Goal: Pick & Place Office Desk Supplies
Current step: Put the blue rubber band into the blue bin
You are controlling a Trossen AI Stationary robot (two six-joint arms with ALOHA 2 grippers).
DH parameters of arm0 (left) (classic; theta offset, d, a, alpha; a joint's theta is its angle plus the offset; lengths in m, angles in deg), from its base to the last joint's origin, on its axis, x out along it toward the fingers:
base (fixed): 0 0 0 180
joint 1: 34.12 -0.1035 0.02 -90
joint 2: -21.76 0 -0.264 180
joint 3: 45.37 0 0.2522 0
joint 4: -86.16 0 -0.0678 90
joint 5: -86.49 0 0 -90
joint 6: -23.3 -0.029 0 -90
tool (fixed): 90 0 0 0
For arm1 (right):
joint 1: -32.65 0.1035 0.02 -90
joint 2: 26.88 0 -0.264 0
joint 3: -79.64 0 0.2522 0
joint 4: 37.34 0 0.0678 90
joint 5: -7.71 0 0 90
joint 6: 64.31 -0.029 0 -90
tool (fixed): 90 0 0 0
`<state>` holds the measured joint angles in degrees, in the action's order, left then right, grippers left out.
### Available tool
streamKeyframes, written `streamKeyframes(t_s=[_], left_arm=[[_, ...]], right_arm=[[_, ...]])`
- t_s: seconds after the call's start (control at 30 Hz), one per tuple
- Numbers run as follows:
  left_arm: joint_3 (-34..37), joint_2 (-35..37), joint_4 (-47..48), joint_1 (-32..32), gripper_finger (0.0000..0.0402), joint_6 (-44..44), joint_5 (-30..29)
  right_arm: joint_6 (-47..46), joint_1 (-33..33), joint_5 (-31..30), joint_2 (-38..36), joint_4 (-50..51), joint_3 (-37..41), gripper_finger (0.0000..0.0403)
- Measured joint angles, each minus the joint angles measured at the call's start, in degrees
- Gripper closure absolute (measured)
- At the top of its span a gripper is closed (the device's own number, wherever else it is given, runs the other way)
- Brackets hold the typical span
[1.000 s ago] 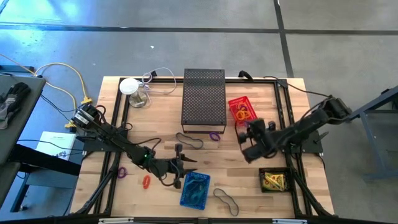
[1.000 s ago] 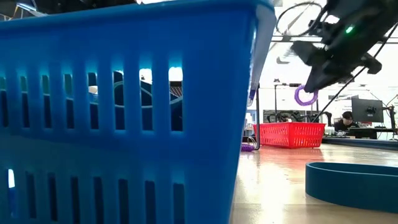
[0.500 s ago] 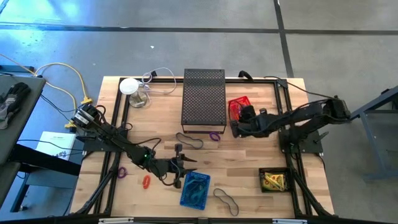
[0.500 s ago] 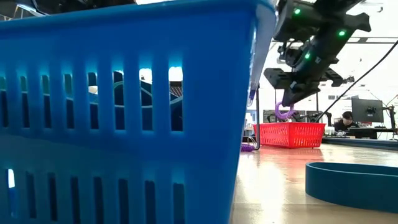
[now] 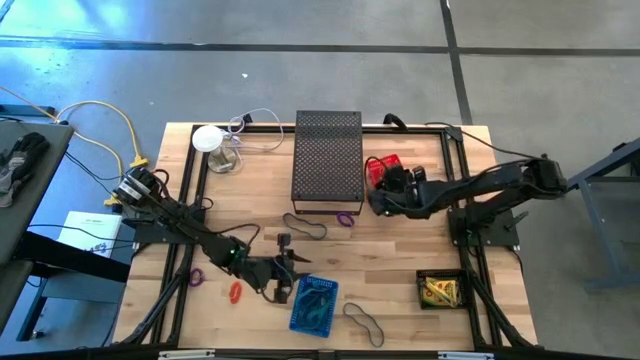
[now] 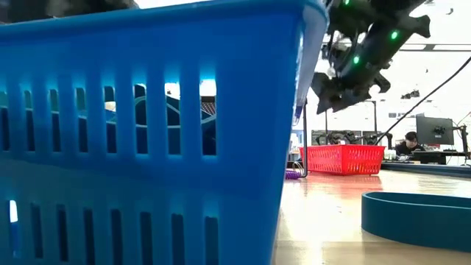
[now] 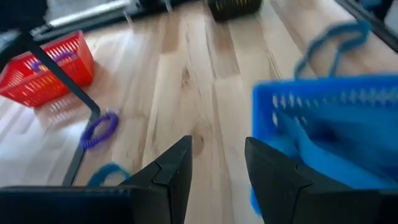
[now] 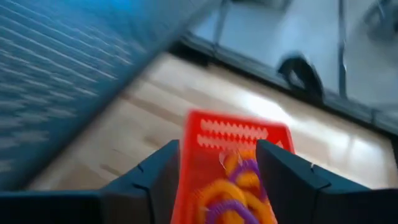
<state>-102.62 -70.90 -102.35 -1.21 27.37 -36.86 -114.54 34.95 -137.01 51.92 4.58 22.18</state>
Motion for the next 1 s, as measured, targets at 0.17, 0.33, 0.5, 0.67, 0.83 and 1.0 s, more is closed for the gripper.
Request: streamKeyframes(t_s=[0.17,0.33,0.5,0.67,0.83,1.0], left_arm=[[0.0,6.7,10.5,3.2,0.0262,1.7,-1.6],[0.0,15.3,25.3,5.4,0.0263,5.6,3.8],[0.0,20.9,40.6,3.7,0.0263,6.4,6.3],[0.3,21.4,46.0,-4.8,0.0264,5.9,15.0],[0.6,20.1,45.9,-15.2,0.0264,2.2,21.8],[0.6,17.2,44.6,-22.9,0.0264,0.0,26.8]], right_arm=[[1.5,7.7,-1.5,-3.8,-4.5,0.0,0.0198],[0.8,16.5,2.3,-4.7,-10.1,-0.1,0.0204],[4.1,23.9,5.9,-2.6,-17.9,-0.1,0.0206],[8.7,28.9,7.2,-0.7,-27.4,0.0,0.0206],[13.8,31.1,7.2,-0.4,-34.2,-0.1,0.0206],[14.4,31.8,7.2,-0.4,-34.9,-0.1,0.0206]])
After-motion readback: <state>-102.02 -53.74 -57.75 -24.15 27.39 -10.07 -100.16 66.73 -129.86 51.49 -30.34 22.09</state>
